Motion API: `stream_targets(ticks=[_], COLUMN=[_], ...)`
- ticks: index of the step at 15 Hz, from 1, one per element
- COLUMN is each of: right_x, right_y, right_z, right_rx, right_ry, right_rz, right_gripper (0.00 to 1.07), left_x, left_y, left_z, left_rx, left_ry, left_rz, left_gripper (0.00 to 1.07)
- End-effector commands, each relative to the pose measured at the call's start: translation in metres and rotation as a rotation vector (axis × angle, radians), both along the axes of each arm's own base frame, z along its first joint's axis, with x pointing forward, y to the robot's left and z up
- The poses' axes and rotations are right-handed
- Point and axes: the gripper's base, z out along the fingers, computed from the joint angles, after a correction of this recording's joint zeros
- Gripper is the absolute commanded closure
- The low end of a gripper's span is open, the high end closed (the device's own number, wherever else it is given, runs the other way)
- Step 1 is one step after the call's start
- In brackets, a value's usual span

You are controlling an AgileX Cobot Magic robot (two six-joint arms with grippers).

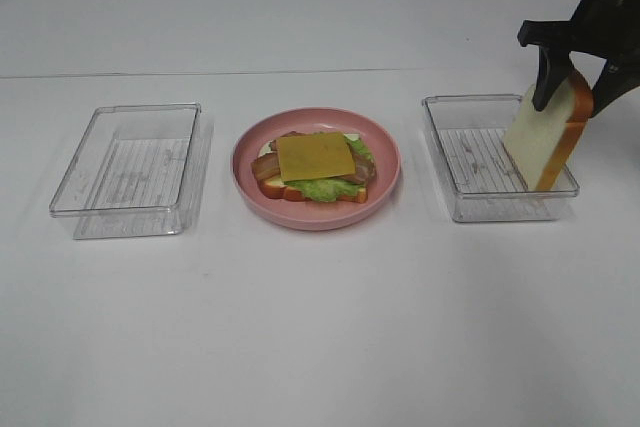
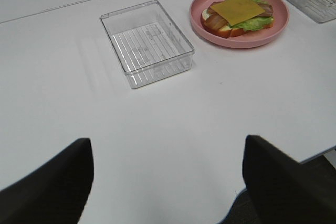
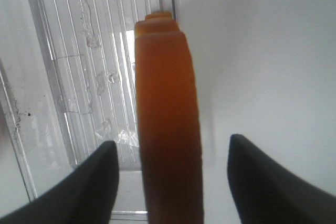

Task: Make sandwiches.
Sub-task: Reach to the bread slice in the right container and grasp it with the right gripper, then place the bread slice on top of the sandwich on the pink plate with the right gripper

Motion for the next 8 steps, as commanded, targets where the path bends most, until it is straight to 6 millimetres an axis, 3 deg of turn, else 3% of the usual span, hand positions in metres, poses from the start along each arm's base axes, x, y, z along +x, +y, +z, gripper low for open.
stream_targets(ticks=[1,2,3,5,8], right_x=[-0.001,-0.001,-0.001,-0.002,-0.006], right_y=[-0.004,-0.004,-0.004,-0.004,-0.003], right_z=[-0.003,-0.003,-0.003,0.0,0.021], right_rx=[-0.005,-0.005,-0.005,-0.005,0.007], right_ry=[0.013,0.014,0.017,0.013,-0.031], right_rz=[0.008,0.008,0.009,0.009,0.005], right_gripper=[0.72,0.92,1.05,1.07,1.07], left_x=[-0.003,-0.003,-0.003,-0.003,-0.003], left_y=[0.0,0.0,0.0,0.0,0.0], left_z=[-0.001,-0.001,-0.001,-0.001,-0.001], left_rx=[-0.01,-0.01,-0.01,-0.01,-0.01], left_ry=[-0.026,-0.026,-0.026,-0.026,-0.026], left_rz=[0.0,0.0,0.0,0.0,0.0], left_gripper=[0.32,0.32,0.32,0.32,0.32])
